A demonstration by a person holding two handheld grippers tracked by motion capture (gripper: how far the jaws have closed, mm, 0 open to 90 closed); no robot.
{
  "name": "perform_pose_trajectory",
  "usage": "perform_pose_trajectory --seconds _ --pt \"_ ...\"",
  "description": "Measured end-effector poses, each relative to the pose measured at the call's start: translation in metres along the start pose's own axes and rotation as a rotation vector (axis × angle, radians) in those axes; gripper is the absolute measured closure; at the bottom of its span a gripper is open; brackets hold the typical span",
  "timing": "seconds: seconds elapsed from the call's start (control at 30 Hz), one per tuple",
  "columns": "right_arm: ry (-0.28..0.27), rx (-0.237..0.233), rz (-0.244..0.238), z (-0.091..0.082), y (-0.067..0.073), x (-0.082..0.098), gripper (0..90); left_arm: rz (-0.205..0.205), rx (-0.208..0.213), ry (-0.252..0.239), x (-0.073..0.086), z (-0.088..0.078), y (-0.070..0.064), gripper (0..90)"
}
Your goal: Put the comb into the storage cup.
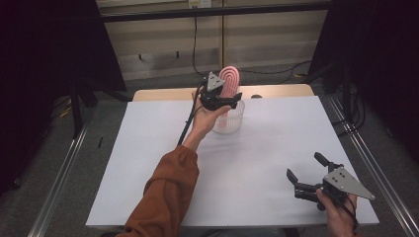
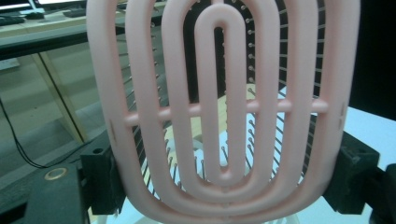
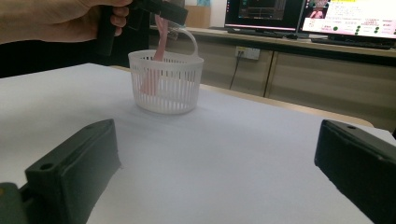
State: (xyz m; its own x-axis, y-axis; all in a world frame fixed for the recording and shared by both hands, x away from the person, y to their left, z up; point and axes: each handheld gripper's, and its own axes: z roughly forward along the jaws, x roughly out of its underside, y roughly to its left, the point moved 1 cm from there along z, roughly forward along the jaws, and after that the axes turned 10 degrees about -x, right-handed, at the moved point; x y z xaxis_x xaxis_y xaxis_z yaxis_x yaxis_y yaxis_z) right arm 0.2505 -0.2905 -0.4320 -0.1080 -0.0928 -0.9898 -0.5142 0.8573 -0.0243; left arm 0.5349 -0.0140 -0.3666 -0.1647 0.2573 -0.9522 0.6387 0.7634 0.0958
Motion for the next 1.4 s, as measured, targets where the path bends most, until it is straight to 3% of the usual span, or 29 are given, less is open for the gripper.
perform_pose_trajectory --seconds 0.1,0.23,0.5,1.0,1.27,1.4 --pt "0.002 0.001 0.001 0.000 0.000 0.000 0.0 -0.007 -0.001 0.014 0.003 0.002 0.000 18.8" --pt "0.002 0.001 -0.002 0.000 0.000 0.000 0.0 0.021 -0.007 0.029 0.007 0.004 -0.004 18.8" --pt "-0.001 0.000 -0.003 0.000 0.000 0.000 0.0 0.011 0.004 0.043 0.015 0.008 -0.009 18.7" --pt "0.005 0.002 -0.004 0.001 0.000 0.000 0.0 -0.095 -0.029 0.080 0.023 -0.011 0.024 17.7" --pt "0.007 0.004 -0.005 0.001 0.000 0.001 0.0 -0.068 -0.024 0.119 0.023 -0.017 0.031 17.5" --pt "0.008 0.004 -0.004 0.001 -0.001 0.001 0.0 -0.080 -0.008 0.139 0.024 -0.021 0.039 17.4"
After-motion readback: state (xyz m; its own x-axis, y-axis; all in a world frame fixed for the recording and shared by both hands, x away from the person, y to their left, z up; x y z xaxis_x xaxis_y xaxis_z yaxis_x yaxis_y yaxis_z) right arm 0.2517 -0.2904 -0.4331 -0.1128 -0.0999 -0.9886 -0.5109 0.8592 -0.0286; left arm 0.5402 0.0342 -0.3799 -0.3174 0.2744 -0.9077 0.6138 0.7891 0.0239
